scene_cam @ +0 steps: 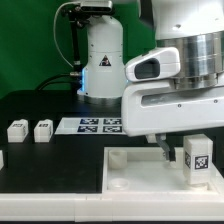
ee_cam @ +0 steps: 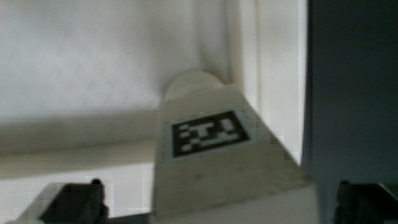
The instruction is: Assemble one leg
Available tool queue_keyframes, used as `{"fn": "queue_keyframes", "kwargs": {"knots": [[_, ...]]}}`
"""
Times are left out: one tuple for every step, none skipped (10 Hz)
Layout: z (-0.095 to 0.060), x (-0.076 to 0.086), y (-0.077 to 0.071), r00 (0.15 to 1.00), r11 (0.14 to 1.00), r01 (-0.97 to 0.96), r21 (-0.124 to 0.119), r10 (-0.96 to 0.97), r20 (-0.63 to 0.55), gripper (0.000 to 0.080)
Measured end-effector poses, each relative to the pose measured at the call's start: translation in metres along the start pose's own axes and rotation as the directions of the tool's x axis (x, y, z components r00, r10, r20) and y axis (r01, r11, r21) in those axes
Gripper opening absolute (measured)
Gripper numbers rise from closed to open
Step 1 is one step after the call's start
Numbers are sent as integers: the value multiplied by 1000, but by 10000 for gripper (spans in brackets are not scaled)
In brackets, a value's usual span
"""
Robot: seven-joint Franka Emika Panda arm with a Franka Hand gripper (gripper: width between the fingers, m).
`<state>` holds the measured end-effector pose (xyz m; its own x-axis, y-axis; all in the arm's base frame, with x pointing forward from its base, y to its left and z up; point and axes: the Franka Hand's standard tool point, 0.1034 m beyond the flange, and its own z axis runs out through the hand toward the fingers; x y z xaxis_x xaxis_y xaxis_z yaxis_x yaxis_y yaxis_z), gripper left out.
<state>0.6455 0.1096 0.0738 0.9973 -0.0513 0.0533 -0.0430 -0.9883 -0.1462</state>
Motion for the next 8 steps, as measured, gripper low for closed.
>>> {"fn": "queue_keyframes", "kwargs": {"knots": [[0,0,-1,999,999,-40,-1,40,0,649],[0,0,0,999,999,-35,-1,35,0,552],[0,0,-1,994,994,-112,4,112,1,370],[1,-1,-2,975,975,-222,8,222,3,370],[1,-1,0,957,957,-290,7,290,3,297],[1,-1,1,909,909,-417,5,417,4,297],[1,-1,2,851,851,-524,9,524,8,297],[2,-1,4,689,689,-724,13,724,19,297]]}}
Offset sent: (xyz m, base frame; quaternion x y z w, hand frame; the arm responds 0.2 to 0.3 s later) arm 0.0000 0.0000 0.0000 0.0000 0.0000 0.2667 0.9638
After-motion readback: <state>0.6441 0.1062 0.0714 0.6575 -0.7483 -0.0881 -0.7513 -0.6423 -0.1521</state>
